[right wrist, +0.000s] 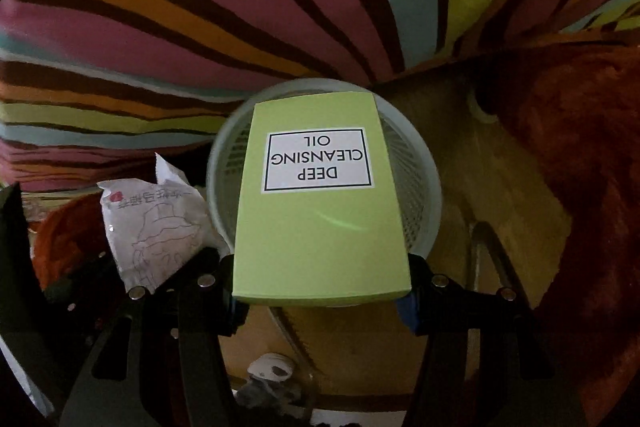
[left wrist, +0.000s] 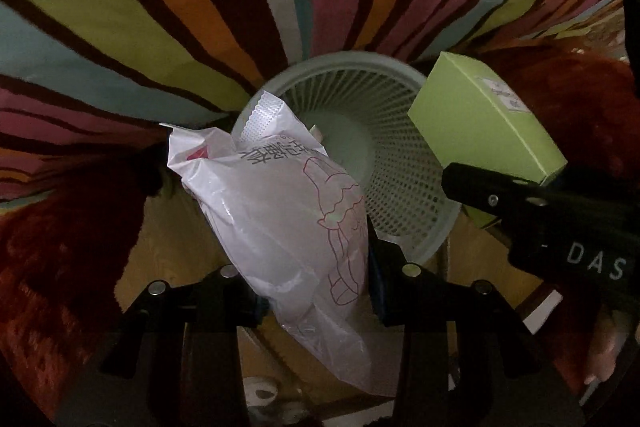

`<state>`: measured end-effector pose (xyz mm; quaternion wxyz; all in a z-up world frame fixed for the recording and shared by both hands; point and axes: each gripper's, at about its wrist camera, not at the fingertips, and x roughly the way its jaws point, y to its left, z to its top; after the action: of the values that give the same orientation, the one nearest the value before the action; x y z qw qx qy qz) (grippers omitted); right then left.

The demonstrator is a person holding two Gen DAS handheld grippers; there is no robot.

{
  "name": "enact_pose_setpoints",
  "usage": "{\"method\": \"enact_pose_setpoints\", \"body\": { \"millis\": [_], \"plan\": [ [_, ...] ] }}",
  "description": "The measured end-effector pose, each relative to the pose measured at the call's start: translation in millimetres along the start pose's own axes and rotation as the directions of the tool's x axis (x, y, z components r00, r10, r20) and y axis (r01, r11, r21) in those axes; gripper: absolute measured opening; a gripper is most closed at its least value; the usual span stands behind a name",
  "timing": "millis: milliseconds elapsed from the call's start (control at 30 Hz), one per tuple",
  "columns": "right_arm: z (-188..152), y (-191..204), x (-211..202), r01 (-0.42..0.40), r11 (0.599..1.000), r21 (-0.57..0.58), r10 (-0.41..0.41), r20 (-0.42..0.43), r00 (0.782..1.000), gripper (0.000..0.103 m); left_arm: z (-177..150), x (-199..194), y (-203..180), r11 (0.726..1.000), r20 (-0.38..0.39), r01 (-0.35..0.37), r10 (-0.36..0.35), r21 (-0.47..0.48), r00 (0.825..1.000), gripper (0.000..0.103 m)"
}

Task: Collect trash
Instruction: 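Open both grippers to drop the box and wrapper into the wastebasket, then raise both grippers back toward the remaining items on the bed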

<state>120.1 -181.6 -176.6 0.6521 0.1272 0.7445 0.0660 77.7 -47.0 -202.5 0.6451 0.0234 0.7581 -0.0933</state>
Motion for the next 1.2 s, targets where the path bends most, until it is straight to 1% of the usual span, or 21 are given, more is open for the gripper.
{"method": "enact_pose_setpoints", "body": {
  "millis": [200,233,367,400,433,467,500,533,700,733,800,900,967,1100,1200],
  "plan": [
    [11.5,8.9,14.7,0.017,1.0,0.024,-0.016,-0.054,0.998,0.055,-1.3,17.3,-1.9,1.0,-0.049,0.004,-0.004,-0.003,0.999,0.039],
    [16.6,10.6,16.2,0.019,0.999,0.027,-0.017,-0.059,0.998,0.055,-1.0,19.2,-2.0,1.0,-0.056,0.009,-0.009,-0.005,0.998,0.039],
    [20.1,12.5,18.3,0.019,1.0,0.019,-0.018,-0.072,0.997,0.055,-1.9,24.6,-1.5,1.0,-0.082,0.014,-0.015,-0.012,0.997,0.041],
    [22.2,14.9,18.1,0.01,1.0,0.018,-0.008,-0.074,0.997,0.056,-0.6,24.5,-1.7,1.0,-0.086,0.011,-0.012,-0.013,0.996,0.051],
    [21.2,13.0,18.0,0.004,1.0,0.019,-0.002,-0.08,0.997,0.062,-0.5,25.0,-1.8,1.0,-0.089,0.011,-0.012,-0.015,0.996,0.07],
    [16.4,3.6,16.3,0.001,1.0,0.021,0.001,-0.087,0.996,0.071,-0.4,25.6,-1.8,1.0,-0.092,0.012,-0.014,-0.018,0.996,0.076],
    [13.7,0.0,16.7,0.01,1.0,0.027,-0.008,-0.09,0.996,0.09,-0.4,25.7,-1.8,1.0,-0.094,0.01,-0.012,-0.019,0.996,0.08],
    [14.7,-1.0,15.5,0.019,0.999,0.035,-0.016,-0.085,0.996,0.094,-0.5,25.8,-1.7,1.0,-0.096,0.007,-0.009,-0.02,0.995,0.08],
    [18.8,-9.1,6.6,0.018,0.996,0.087,-0.013,-0.052,0.999,0.094,-1.1,18.5,0.4,0.999,-0.077,0.007,-0.01,-0.039,0.997,0.081],
    [18.0,-9.2,5.4,0.013,0.996,0.092,-0.008,-0.048,0.999,0.094,-3.1,20.2,5.0,0.999,-0.074,0.009,-0.012,-0.04,0.997,0.081],
    [15.5,-9.0,6.2,0.008,0.996,0.093,-0.004,-0.044,0.999,0.095,-3.3,18.1,2.4,0.999,-0.069,0.004,-0.007,-0.041,0.998,0.082],
    [11.3,-14.6,1.4,0.012,0.997,0.077,-0.011,-0.021,1.0,0.095,-8.2,14.4,1.9,0.999,-0.056,0.003,-0.005,-0.036,0.998,0.082],
    [0.5,-13.2,-3.2,0.015,0.998,0.065,-0.014,-0.003,1.0,0.095,-9.2,10.7,3.4,0.999,-0.042,0.0,-0.002,-0.032,0.999,0.082],
    [-5.9,-7.9,-15.0,0.007,1.0,0.024,-0.008,0.058,0.998,0.095,-10.7,-0.5,4.3,0.999,0.004,-0.009,0.009,-0.034,1.0,0.082],
    [-11.7,-3.4,-30.2,-0.001,1.0,-0.017,0.003,0.115,0.993,0.095,-14.4,-11.3,5.3,0.999,0.039,-0.039,0.041,-0.035,0.998,0.082]
  ]
}}
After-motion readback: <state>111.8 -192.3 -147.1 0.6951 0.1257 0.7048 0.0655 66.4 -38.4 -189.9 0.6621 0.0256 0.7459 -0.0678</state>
